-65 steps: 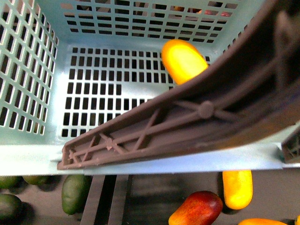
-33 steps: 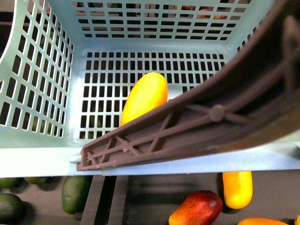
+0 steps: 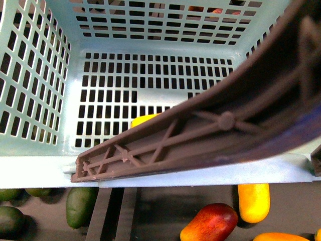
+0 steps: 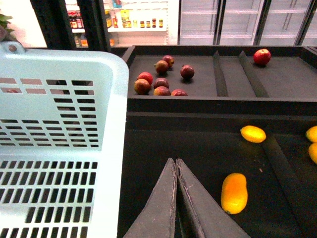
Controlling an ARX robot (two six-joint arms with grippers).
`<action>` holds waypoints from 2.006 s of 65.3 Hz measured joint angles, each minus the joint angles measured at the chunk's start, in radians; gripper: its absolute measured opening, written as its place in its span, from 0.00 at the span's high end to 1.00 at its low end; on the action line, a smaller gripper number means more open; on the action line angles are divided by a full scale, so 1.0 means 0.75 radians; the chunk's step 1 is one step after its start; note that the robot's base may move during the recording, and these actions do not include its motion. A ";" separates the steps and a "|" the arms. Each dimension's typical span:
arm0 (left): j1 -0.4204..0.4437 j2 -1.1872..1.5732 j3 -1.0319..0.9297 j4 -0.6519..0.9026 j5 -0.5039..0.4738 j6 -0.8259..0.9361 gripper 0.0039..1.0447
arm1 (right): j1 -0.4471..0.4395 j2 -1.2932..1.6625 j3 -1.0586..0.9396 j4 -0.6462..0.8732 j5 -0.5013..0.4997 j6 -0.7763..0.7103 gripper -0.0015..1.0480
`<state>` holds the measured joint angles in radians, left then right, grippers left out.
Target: Pick lemon and mango into basket
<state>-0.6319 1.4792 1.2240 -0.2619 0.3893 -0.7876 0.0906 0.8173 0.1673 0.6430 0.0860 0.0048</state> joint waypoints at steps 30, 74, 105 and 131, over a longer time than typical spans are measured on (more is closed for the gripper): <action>0.000 0.000 0.000 0.000 0.000 0.000 0.96 | -0.116 -0.312 -0.143 -0.172 -0.112 -0.002 0.98; 0.000 0.000 0.000 0.000 0.000 0.001 0.96 | -0.116 -0.661 -0.200 -0.429 -0.112 -0.002 0.98; 0.000 0.000 0.000 0.000 0.000 0.001 0.96 | -0.116 -0.870 -0.200 -0.637 -0.113 -0.002 0.98; 0.000 0.000 0.000 0.000 -0.001 0.002 0.96 | -0.116 -1.080 -0.199 -0.855 -0.113 -0.003 0.78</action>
<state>-0.6319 1.4792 1.2240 -0.2619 0.3889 -0.7860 0.0032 0.0071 0.0177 0.0017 0.0013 0.0029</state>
